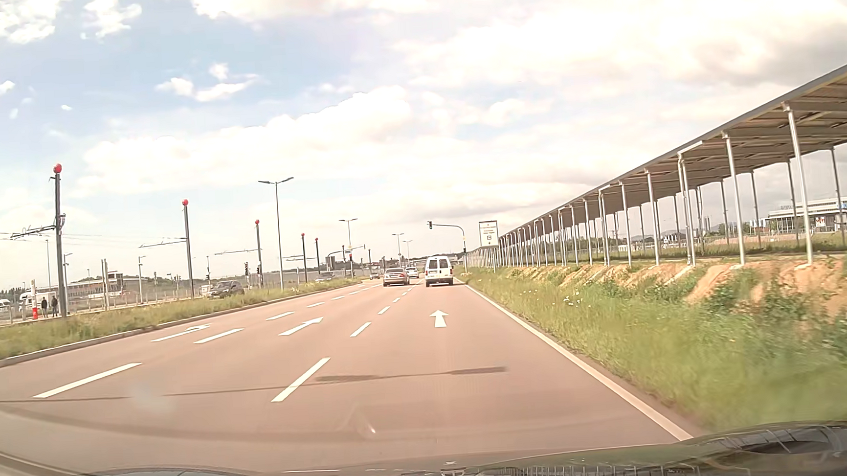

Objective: Follow the waypoints while adhering to traffic rules and regulations

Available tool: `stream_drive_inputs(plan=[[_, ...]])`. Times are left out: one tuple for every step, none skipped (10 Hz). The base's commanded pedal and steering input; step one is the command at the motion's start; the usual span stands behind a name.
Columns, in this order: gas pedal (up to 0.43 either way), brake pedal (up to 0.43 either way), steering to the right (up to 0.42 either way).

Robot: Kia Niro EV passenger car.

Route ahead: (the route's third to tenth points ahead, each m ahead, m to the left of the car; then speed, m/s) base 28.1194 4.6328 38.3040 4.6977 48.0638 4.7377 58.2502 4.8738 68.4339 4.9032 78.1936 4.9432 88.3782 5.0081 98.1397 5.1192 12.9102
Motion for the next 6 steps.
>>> stream_drive_inputs(plan=[[0.059, 0.000, 0.000], [0.059, 0.000, 0.000], [0.059, 0.000, 0.000], [0.059, 0.000, -0.001], [0.059, 0.000, -0.001], [0.059, 0.000, -0.001]])
